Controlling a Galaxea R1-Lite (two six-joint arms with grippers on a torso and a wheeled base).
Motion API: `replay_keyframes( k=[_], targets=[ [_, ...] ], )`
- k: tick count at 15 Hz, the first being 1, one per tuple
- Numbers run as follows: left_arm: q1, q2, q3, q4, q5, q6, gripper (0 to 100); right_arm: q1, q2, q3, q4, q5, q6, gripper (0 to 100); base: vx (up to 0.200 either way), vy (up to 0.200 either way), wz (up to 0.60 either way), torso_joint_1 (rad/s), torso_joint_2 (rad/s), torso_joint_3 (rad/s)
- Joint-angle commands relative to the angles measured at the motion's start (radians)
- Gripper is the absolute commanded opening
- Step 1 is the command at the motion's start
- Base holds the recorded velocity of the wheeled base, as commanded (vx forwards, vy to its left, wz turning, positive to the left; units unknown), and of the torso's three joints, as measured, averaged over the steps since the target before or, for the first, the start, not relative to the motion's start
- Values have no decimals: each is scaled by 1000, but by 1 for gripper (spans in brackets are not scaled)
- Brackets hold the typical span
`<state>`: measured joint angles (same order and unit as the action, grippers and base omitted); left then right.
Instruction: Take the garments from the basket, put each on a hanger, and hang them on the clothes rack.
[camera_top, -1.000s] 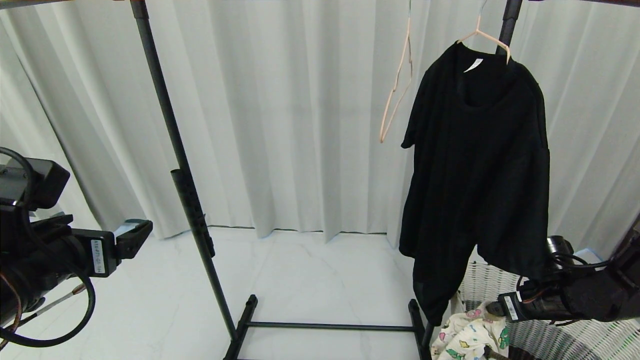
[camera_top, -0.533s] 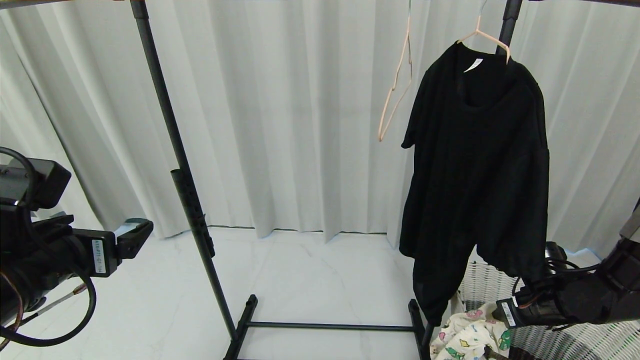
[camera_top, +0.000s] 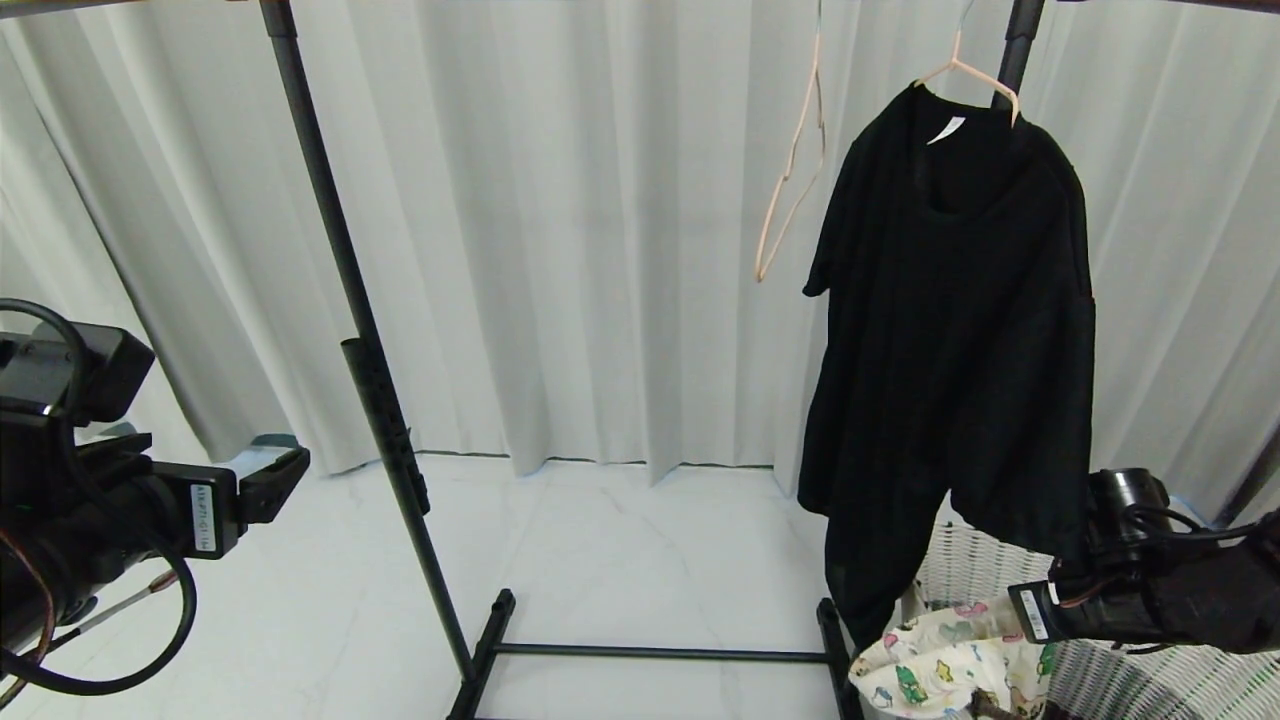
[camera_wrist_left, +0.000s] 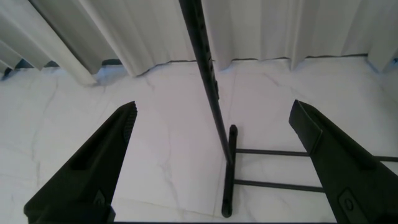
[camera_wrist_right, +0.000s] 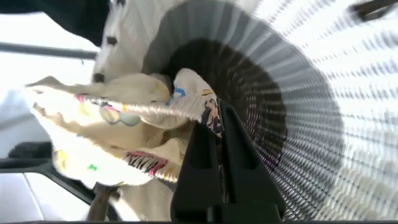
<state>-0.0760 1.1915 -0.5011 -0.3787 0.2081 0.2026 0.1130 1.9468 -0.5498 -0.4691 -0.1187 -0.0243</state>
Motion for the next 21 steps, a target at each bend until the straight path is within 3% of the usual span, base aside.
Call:
replay_keyframes(
  k=[1,5,9,14,16,17,19,21],
  targets=[
    [-1,3,10,0,1,17,100,22,-264,57,32,-13,-3,0,0,0,0,0,0,0],
    [-1,0,44,-2,-3,14,100,119,-577,-45,348,-59,-6,0,-150,0,0,3,-2,1],
    [-28,8,47,-2,-29,6,100,223,-741,-199,627,-67,-6,0,-200,0,0,0,2,0],
    [-125,7,44,-2,-47,-3,100,304,-747,-346,693,-113,-8,0,-200,0,0,2,1,5],
    [-189,2,42,-20,-58,-9,100,340,-730,-440,750,-113,-8,0,0,0,0,0,0,0],
    [-268,2,41,-72,-127,-60,100,375,-710,-516,782,-111,-6,0,0,0,0,0,0,0],
    [-346,13,38,-143,-234,-130,100,439,-671,-605,793,-111,-6,0,0,0,0,0,0,0],
    [-438,37,30,-146,-257,-135,100,517,-621,-682,791,-108,-5,0,0,0,0,0,0,0]
  ],
)
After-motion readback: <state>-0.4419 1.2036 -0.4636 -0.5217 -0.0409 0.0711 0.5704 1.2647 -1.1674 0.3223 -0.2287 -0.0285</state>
